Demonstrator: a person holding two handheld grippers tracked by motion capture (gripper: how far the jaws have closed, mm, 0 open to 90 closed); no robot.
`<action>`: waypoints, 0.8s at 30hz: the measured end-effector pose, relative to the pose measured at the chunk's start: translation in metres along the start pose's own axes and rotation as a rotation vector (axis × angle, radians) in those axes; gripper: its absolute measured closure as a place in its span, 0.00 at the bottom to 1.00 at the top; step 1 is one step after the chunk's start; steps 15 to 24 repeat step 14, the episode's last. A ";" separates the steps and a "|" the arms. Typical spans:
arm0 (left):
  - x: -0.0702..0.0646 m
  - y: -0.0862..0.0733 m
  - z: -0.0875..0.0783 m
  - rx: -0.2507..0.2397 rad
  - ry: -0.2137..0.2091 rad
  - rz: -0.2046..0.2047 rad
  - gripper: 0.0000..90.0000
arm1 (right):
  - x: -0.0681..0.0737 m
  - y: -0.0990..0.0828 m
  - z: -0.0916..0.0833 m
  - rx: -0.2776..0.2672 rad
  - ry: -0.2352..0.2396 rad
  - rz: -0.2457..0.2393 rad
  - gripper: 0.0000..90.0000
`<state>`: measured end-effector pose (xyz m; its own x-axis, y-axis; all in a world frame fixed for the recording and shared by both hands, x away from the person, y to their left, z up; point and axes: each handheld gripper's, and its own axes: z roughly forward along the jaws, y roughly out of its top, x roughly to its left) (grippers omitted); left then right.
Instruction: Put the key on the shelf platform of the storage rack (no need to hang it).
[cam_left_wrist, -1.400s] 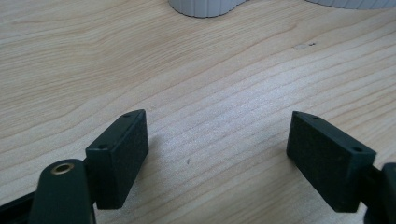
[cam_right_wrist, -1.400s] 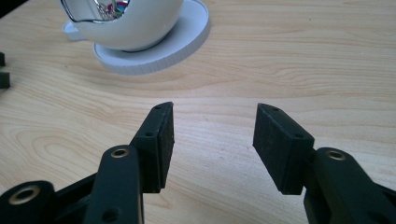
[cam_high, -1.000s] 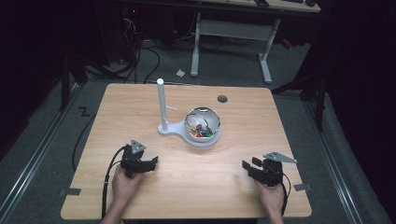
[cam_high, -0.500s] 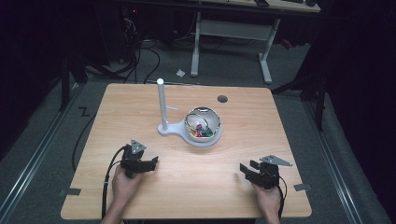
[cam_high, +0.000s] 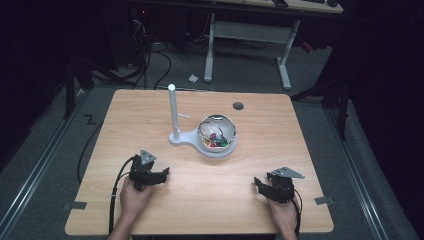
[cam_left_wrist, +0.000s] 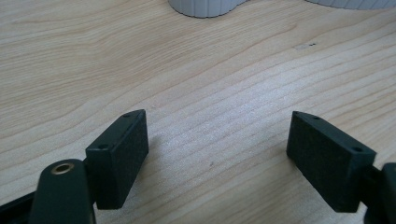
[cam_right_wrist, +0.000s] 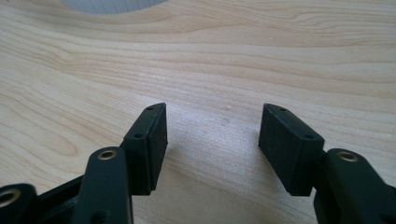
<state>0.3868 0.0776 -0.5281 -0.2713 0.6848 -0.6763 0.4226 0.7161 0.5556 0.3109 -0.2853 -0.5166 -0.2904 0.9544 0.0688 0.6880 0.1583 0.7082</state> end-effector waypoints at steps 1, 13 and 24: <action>0.000 0.000 0.000 0.000 0.001 -0.001 0.23 | 0.001 0.000 0.000 0.002 -0.006 -0.011 0.45; 0.000 0.000 0.000 0.000 0.000 0.000 0.23 | 0.009 0.001 0.003 0.019 -0.032 -0.078 0.41; 0.000 0.000 0.000 0.000 0.000 0.000 0.23 | 0.009 0.001 0.003 0.020 -0.033 -0.076 0.41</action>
